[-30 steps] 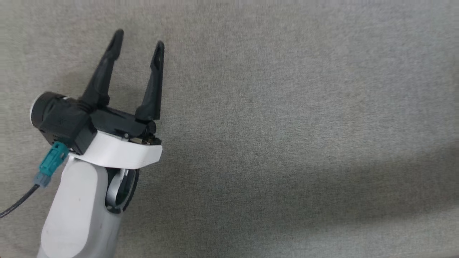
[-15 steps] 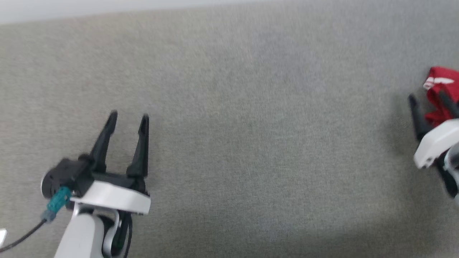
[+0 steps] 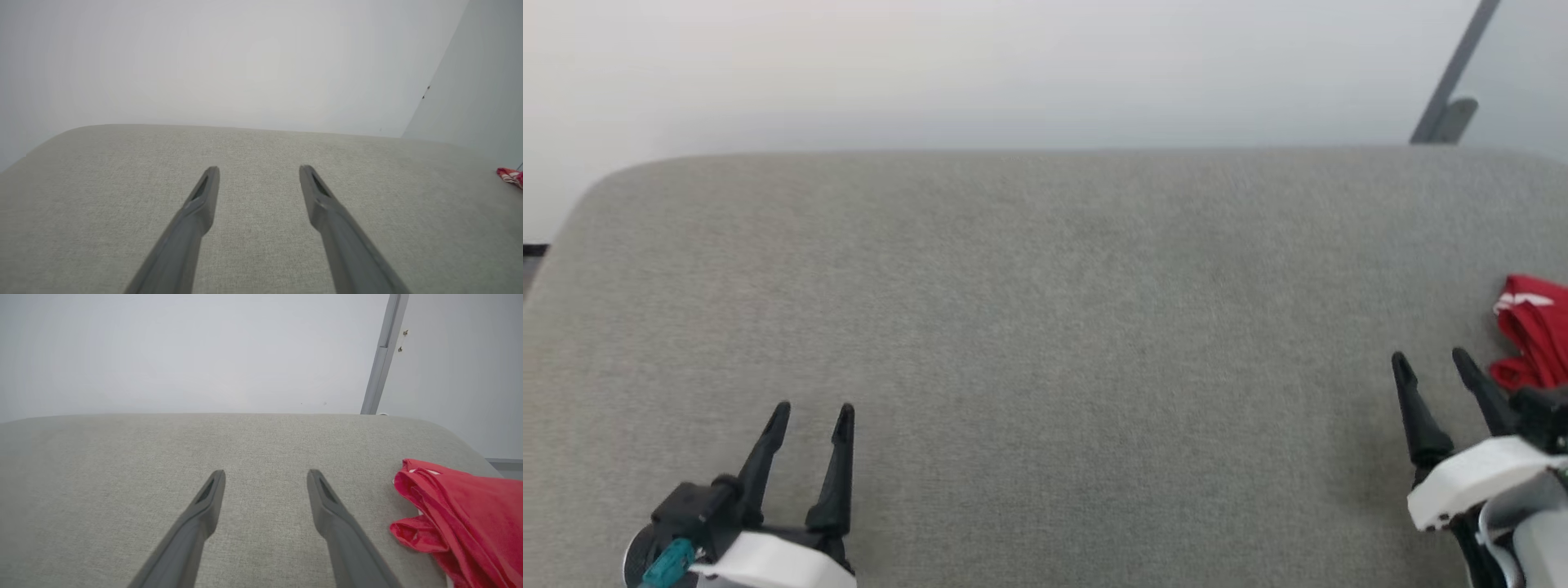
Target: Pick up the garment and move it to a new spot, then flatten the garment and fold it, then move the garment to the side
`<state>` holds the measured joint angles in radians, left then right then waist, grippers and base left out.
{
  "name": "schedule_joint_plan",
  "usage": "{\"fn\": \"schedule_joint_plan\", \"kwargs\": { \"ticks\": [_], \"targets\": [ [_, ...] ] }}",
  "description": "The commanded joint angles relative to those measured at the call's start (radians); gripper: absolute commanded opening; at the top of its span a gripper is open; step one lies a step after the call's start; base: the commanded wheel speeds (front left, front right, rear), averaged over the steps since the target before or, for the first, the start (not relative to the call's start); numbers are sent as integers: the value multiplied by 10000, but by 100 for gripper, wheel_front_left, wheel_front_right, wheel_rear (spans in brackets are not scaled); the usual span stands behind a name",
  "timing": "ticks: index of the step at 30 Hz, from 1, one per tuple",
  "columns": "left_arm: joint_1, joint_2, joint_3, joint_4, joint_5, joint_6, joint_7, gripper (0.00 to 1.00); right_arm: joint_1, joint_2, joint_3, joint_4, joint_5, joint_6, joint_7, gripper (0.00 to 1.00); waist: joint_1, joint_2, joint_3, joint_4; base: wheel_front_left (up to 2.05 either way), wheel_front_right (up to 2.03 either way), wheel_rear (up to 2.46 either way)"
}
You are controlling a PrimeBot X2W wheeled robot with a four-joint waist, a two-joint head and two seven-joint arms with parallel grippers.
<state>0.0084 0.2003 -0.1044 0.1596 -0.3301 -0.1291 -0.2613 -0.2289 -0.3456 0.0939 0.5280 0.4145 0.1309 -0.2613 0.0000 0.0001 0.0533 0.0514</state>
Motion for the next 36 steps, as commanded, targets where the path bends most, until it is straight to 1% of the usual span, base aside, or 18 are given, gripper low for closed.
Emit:
{"fn": "schedule_joint_plan", "kwargs": {
  "ticks": [1,6,11,21,26,36],
  "targets": [
    [161,21,20,-32,-127,-23,-51,100,168,116,-126,-111,-65,-4,-41,100,0,-1,-317,228,0,0,0],
    [573,-85,139,-251,-116,-23,-51,100,963,624,-686,-901,-639,-4,-42,100,0,-1,-585,352,0,0,0],
    [908,-237,297,-537,-150,-23,-51,100,1681,1106,-1368,-1745,-935,-4,-35,100,0,-1,-708,496,0,0,0],
    [1446,-287,326,-927,-388,-23,-51,100,2841,2040,-2504,-3640,-1578,-4,623,100,0,-1,-663,697,0,0,0],
    [1545,-355,214,-986,-409,-23,-51,100,3149,2257,-2750,-4226,-1732,-4,950,100,0,-1,-636,748,0,0,0],
    [1525,-379,128,-948,-484,-24,-51,100,3244,2359,-2805,-4559,-1750,-4,1206,100,0,-1,-647,735,0,0,0]
  ]
}}
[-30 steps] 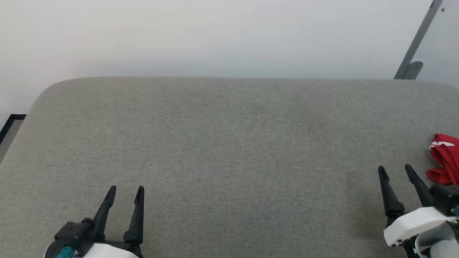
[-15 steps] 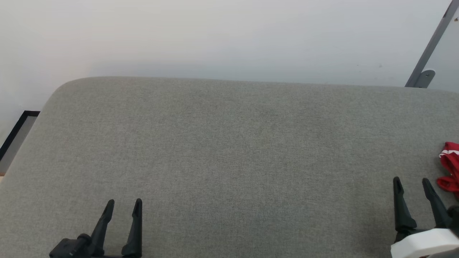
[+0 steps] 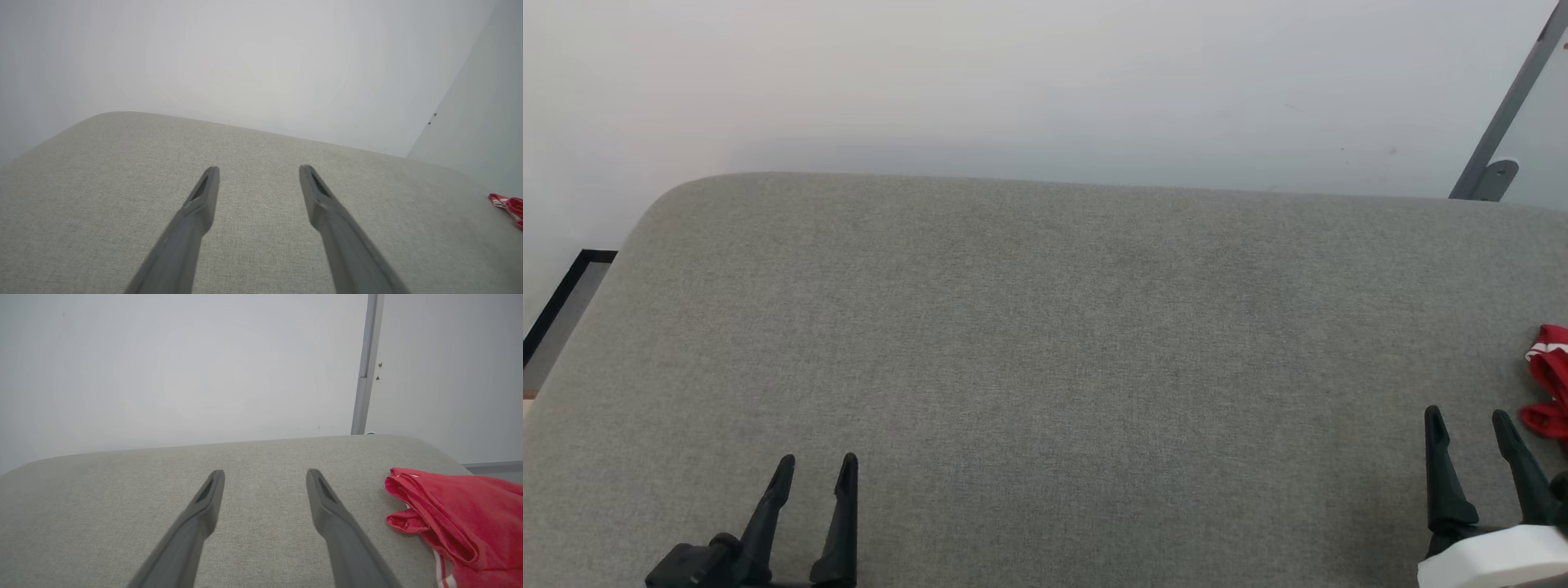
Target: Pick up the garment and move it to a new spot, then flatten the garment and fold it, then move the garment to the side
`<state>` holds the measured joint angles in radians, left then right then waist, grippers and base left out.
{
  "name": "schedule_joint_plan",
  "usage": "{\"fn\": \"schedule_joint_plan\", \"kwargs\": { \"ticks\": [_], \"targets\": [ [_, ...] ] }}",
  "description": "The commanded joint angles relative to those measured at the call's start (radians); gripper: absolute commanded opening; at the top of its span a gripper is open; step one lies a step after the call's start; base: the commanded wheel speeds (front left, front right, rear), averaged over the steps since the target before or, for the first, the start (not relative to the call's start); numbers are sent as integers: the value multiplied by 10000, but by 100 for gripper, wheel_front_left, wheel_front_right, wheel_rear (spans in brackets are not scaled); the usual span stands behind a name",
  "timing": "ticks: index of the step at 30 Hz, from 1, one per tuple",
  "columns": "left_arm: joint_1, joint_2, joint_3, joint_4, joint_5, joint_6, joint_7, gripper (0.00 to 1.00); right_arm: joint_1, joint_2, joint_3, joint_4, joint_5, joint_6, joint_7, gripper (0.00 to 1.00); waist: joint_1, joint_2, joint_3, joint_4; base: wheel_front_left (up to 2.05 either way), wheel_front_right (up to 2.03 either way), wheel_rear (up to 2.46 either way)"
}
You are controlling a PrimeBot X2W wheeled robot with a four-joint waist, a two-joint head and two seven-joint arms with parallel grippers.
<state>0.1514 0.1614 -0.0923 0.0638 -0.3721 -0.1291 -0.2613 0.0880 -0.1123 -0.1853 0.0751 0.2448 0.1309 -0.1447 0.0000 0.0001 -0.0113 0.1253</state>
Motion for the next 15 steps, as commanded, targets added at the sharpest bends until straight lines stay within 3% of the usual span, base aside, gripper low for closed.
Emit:
{"fn": "schedule_joint_plan", "kwargs": {
  "ticks": [1,11,12,15],
  "targets": [
    [86,-1,11,14,-70,-24,-51,100,88,28,-21,-43,-63,-4,58,100,0,-1,-4,-15,0,0,0],
    [103,-66,92,6,-44,-24,-51,100,138,65,-12,-79,-22,-4,133,100,0,-1,-32,-117,0,0,0],
    [1,-68,49,33,-17,0,3,0,51,60,-16,-16,3,0,125,0,0,-1,-32,-117,0,0,0],
    [14,-140,-6,317,-33,0,32,0,103,158,-14,270,33,0,139,0,0,-1,-32,-119,0,0,0]
  ]
}}
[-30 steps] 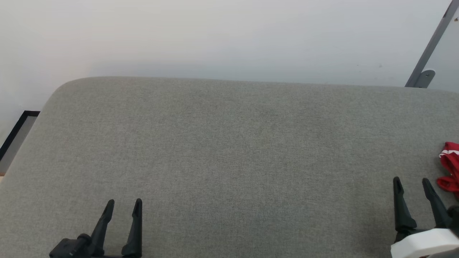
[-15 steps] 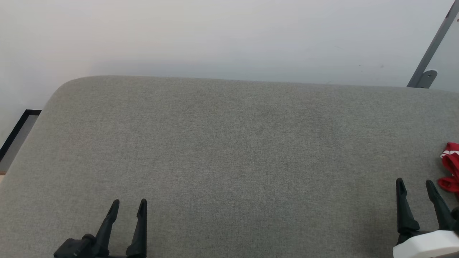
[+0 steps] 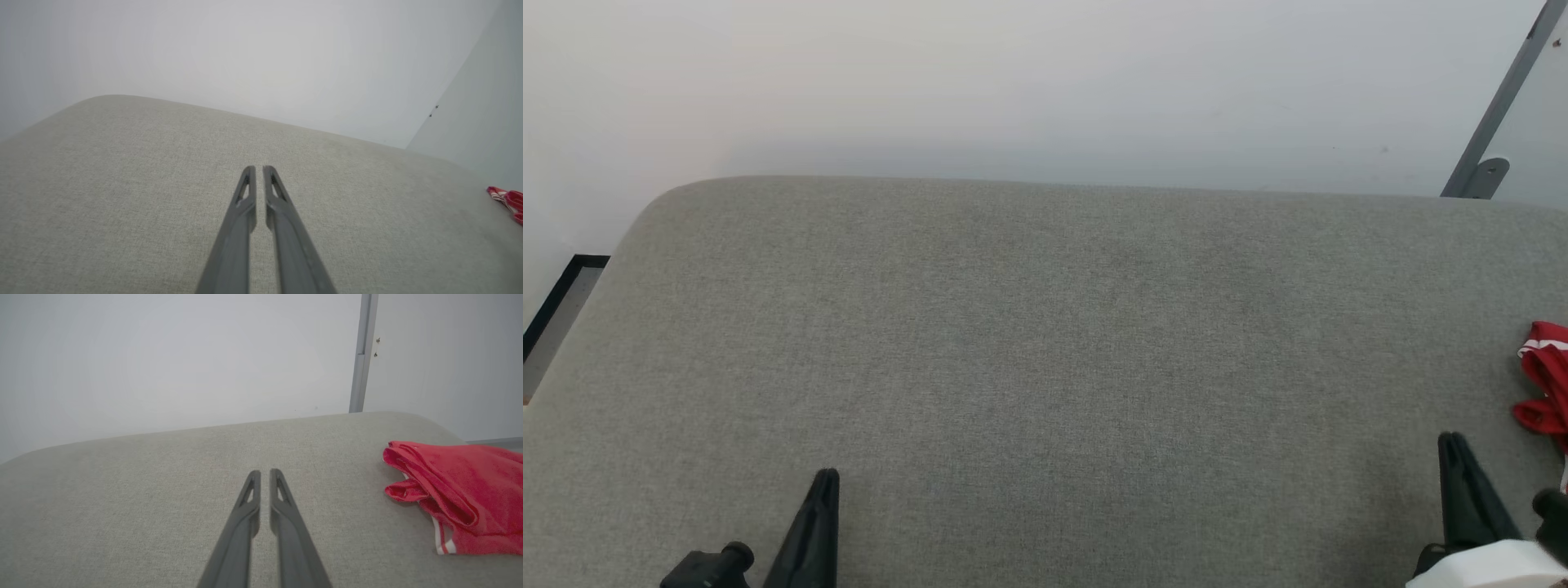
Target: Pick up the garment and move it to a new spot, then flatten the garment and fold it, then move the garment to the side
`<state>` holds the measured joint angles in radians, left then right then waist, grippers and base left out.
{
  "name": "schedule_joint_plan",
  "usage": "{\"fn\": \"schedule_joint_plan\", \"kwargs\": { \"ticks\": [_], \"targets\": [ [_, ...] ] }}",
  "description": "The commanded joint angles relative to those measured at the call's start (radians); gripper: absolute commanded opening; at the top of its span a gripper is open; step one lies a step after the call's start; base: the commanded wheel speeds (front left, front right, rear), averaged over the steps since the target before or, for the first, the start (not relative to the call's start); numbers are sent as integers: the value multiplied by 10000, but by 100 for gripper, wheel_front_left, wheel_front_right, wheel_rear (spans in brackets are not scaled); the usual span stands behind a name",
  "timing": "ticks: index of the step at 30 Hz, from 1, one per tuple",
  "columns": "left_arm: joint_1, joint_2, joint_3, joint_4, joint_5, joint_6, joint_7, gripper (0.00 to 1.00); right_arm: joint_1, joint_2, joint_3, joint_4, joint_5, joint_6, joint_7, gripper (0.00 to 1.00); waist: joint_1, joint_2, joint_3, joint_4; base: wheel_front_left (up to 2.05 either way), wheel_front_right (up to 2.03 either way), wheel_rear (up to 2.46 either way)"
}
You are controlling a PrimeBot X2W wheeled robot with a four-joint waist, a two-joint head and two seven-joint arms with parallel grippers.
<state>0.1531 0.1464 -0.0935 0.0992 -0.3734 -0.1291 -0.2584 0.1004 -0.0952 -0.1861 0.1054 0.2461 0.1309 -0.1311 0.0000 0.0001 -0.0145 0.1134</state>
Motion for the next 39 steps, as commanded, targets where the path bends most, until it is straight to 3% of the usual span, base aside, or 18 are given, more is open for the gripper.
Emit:
{"fn": "schedule_joint_plan", "kwargs": {
  "ticks": [1,19,39],
  "targets": [
    [-10,-14,1,22,-81,2,16,0,-19,11,-12,52,81,0,29,0,0,-1,1,-3,0,0,0],
    [-676,-102,331,386,-3270,0,777,0,-547,114,163,366,3419,0,633,0,0,-1,27,-177,0,0,0],
    [-1213,-221,650,653,-5784,-8,1441,0,-977,199,319,625,6111,0,1105,0,0,-1,54,-349,0,0,0]
  ]
}}
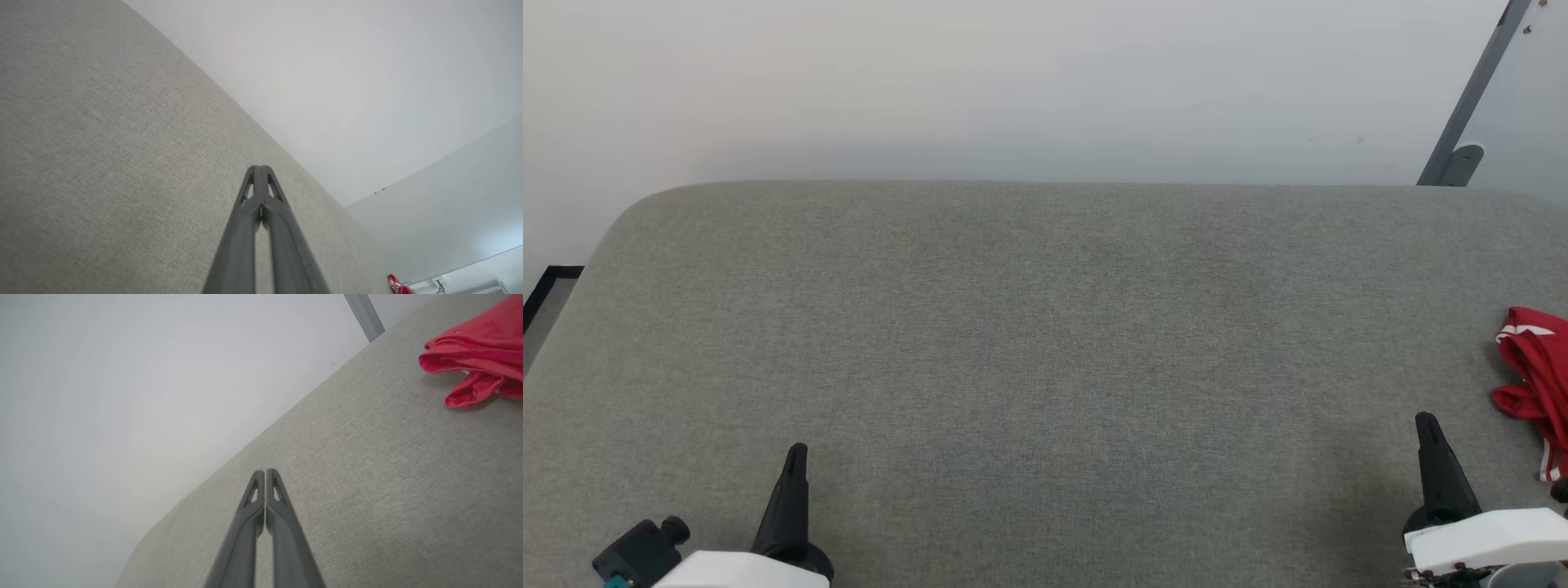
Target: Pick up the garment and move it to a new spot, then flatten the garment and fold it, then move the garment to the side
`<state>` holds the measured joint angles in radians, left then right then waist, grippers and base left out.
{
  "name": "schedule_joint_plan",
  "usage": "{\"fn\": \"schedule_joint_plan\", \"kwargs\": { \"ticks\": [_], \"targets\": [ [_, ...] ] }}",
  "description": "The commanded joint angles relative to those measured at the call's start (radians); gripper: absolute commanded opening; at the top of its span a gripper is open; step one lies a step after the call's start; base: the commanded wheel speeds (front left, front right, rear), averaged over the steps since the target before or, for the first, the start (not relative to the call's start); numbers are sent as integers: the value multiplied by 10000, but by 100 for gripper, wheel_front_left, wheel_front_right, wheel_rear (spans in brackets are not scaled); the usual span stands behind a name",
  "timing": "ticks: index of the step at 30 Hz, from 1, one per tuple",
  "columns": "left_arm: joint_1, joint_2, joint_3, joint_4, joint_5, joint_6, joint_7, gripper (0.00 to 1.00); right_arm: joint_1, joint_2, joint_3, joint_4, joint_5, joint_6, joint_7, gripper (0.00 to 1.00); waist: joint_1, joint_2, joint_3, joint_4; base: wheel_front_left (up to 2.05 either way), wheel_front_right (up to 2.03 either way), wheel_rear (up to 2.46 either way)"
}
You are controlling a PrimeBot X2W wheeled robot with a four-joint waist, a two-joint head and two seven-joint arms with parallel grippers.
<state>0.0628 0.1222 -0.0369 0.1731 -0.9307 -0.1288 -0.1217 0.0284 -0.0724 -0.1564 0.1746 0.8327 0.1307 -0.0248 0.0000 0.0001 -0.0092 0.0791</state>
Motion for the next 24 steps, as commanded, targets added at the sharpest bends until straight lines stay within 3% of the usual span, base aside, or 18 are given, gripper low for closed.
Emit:
{"fn": "schedule_joint_plan", "kwargs": {
  "ticks": [1,24],
  "targets": [
    [-337,14,99,-76,-328,-13,96,0,-281,-26,29,-55,370,1,66,0,0,-1,2,-15,0,0,0],
    [-829,-138,471,188,-2699,-19,784,0,-692,64,160,203,2957,1,530,0,0,-1,35,-223,0,0,0]
  ]
}}
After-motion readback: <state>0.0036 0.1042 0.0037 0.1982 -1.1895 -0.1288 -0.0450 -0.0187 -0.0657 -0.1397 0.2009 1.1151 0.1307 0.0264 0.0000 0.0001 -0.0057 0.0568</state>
